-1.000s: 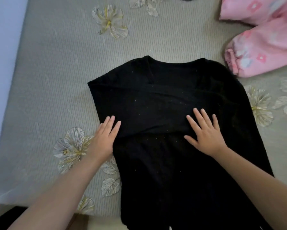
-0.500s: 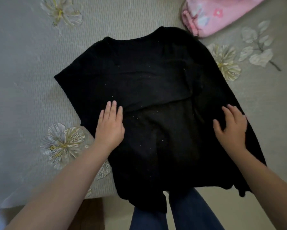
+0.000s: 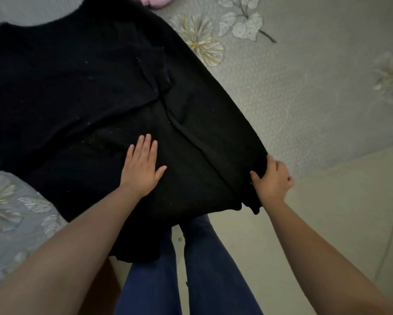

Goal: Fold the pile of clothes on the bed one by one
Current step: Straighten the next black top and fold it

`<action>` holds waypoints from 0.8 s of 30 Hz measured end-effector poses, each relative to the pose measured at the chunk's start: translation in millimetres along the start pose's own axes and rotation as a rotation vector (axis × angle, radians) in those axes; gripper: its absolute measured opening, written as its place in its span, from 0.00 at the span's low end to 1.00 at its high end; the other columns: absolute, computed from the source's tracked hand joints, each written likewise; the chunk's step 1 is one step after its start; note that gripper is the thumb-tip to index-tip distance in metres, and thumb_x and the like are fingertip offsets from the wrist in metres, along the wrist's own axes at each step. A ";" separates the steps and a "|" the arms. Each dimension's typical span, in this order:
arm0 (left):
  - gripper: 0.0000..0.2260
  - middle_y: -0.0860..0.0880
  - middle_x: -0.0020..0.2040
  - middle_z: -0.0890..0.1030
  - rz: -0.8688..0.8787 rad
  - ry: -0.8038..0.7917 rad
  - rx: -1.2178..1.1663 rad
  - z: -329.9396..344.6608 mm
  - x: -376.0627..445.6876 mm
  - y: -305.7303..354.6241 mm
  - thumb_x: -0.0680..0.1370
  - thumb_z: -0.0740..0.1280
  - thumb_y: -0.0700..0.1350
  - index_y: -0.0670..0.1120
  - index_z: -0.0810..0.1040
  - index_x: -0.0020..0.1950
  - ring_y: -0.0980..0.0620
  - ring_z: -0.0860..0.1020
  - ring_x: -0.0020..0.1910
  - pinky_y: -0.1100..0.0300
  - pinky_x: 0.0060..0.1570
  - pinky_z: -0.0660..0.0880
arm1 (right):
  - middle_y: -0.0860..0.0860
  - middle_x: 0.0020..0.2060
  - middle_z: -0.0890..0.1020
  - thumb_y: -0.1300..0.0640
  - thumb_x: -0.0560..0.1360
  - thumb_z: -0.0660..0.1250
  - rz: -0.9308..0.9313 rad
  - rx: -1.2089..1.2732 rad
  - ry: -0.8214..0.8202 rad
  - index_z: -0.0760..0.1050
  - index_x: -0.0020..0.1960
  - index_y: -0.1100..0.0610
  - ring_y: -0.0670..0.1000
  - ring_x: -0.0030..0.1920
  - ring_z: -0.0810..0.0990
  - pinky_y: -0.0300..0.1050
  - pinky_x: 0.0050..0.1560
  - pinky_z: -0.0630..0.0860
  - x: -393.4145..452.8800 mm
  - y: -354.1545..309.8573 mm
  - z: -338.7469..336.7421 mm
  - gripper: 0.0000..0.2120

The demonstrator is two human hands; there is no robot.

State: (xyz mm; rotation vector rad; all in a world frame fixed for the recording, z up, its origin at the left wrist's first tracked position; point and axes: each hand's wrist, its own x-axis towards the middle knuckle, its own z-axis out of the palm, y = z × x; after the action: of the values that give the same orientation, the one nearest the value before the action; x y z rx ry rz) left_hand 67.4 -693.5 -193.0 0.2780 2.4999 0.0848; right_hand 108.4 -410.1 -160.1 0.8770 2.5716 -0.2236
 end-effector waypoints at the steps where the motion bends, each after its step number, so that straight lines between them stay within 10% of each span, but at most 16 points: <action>1: 0.31 0.43 0.76 0.40 -0.012 -0.008 0.006 -0.4 -0.4 2.1 0.80 0.49 0.57 0.42 0.41 0.75 0.47 0.39 0.75 0.53 0.71 0.38 | 0.57 0.61 0.72 0.52 0.71 0.69 0.017 0.026 0.018 0.66 0.66 0.55 0.57 0.61 0.70 0.53 0.62 0.60 2.6 3.2 -0.3 0.26; 5: 0.31 0.43 0.76 0.39 -0.053 -0.044 0.042 -7.0 -0.9 8.7 0.80 0.49 0.57 0.42 0.39 0.75 0.47 0.38 0.75 0.52 0.72 0.40 | 0.57 0.46 0.80 0.55 0.75 0.63 -0.021 0.052 -0.024 0.76 0.52 0.59 0.57 0.48 0.77 0.46 0.53 0.58 13.4 15.9 0.7 0.09; 10: 0.31 0.44 0.76 0.42 -0.067 -0.086 0.002 -23.2 3.9 11.6 0.80 0.53 0.54 0.42 0.43 0.75 0.47 0.42 0.75 0.53 0.73 0.45 | 0.61 0.36 0.80 0.60 0.77 0.62 0.000 0.462 0.055 0.77 0.40 0.65 0.53 0.35 0.73 0.42 0.33 0.61 35.0 5.6 -34.4 0.11; 18: 0.25 0.43 0.76 0.54 -0.146 0.136 -0.115 -76.9 -7.5 -8.8 0.80 0.58 0.47 0.40 0.55 0.74 0.47 0.51 0.75 0.54 0.71 0.56 | 0.46 0.29 0.73 0.62 0.75 0.62 -0.254 0.834 0.067 0.78 0.40 0.61 0.48 0.37 0.73 0.39 0.38 0.70 53.2 -105.5 -132.4 0.08; 24: 0.24 0.43 0.75 0.55 -0.366 0.289 -0.369 -101.9 -58.0 -74.6 0.79 0.59 0.44 0.39 0.58 0.73 0.48 0.50 0.75 0.55 0.71 0.55 | 0.41 0.25 0.74 0.64 0.74 0.63 -0.486 1.114 -0.295 0.74 0.30 0.49 0.44 0.33 0.73 0.38 0.35 0.69 -15.7 -236.0 -143.2 0.16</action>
State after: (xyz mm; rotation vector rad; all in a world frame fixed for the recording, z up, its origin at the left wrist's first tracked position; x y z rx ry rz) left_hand 39.9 -778.6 -86.6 -0.3668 2.7086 0.4564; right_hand -72.5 -565.0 -19.8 0.4165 2.2002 -1.8685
